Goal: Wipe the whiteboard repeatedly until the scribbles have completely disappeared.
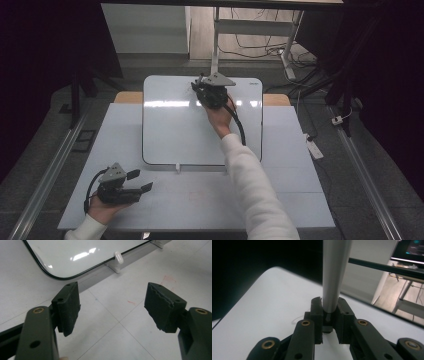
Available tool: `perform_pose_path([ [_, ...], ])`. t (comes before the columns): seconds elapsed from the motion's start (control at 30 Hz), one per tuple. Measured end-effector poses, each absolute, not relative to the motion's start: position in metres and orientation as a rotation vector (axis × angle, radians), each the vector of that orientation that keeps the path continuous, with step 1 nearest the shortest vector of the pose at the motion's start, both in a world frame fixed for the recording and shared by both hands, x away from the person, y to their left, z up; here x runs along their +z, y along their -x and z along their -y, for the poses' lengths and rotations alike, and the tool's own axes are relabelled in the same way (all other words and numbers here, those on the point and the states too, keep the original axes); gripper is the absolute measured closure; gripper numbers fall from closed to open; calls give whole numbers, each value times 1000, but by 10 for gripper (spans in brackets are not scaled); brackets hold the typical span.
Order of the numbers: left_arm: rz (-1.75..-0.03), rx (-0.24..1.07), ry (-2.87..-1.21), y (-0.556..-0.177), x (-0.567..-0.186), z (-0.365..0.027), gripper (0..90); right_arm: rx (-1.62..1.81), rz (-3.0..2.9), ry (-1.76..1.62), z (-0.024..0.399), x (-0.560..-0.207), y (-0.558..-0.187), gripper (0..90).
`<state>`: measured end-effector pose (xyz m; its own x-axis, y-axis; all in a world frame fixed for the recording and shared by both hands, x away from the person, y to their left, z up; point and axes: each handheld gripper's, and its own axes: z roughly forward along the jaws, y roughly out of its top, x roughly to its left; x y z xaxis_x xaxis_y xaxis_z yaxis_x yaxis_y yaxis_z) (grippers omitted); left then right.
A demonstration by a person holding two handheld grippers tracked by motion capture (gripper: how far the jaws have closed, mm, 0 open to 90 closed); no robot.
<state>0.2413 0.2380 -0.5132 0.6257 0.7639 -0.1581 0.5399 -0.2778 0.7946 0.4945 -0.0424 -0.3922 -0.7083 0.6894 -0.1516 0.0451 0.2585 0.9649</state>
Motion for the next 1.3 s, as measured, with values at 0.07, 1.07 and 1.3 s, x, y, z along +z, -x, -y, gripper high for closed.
perform_pose_path([
  [0.07, -1030, 316, -1967, -243, -514, -238, 291, 1452, -2039, -580, 33, -397, -489, 778],
  [1.07, -1026, 324, -1960, -240, -512, -238, 291, 1474, -1998, -624, 32, -399, -489, 777],
  [1.3, -1025, 328, -1965, -240, -512, -237, 291, 1464, -2038, -553, 18, -401, -489, 778],
])
